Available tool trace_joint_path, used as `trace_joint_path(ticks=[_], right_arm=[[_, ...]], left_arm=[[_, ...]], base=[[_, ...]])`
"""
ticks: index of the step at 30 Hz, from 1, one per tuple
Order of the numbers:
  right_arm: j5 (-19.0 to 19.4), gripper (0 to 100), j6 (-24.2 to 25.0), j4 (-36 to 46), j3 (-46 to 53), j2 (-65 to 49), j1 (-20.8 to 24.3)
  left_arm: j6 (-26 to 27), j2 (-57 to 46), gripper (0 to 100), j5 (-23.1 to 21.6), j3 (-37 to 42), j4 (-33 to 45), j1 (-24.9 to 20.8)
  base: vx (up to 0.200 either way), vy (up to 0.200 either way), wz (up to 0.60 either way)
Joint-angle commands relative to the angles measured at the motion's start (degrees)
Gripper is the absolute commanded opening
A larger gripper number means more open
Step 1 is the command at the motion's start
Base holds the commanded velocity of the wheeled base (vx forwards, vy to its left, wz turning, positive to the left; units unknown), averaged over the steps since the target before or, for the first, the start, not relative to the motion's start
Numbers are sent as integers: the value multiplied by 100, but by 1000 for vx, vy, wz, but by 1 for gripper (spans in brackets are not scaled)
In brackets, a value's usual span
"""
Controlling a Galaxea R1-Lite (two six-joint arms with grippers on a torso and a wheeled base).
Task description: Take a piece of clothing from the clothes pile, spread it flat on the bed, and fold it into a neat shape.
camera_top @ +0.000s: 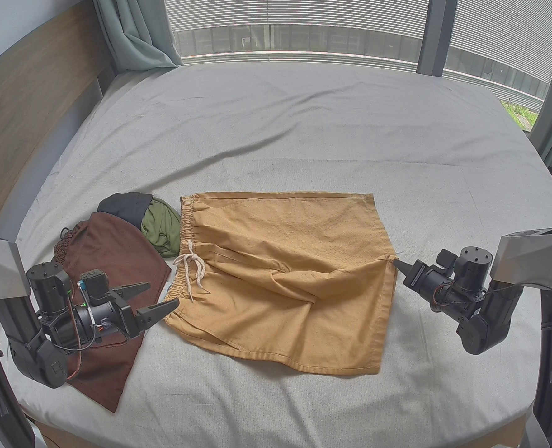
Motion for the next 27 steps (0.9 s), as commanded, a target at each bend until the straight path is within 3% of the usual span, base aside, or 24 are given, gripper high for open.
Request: trace_joint_path(ticks=[1,8,9,22,26,27], right_arm=[[2,0,-2,-4,-34,13,-4],[2,0,-2,-12,-70,-5,-12],[2,100,-2,-12,-70,-5,-12],[-42,100,-46,14,546,-611,207],[81,100,-353,31,1126,-866,348],[274,100,-590,40,1442,-892,366]], left_arm=[[-3,9,100,0,-1,-1,0],[-3,9,100,0,8,-1,-9],[-3,9,100,0,8,-1,-9],[-3,9,100,0,26,-1,-35],[-3,9,100,0,26,-1,-35],[5,9,100,0,26,-1,-35]], base=[[0,0,0],[0,0,0],[0,0,0],[0,0,0],[0,0,0],[0,0,0]])
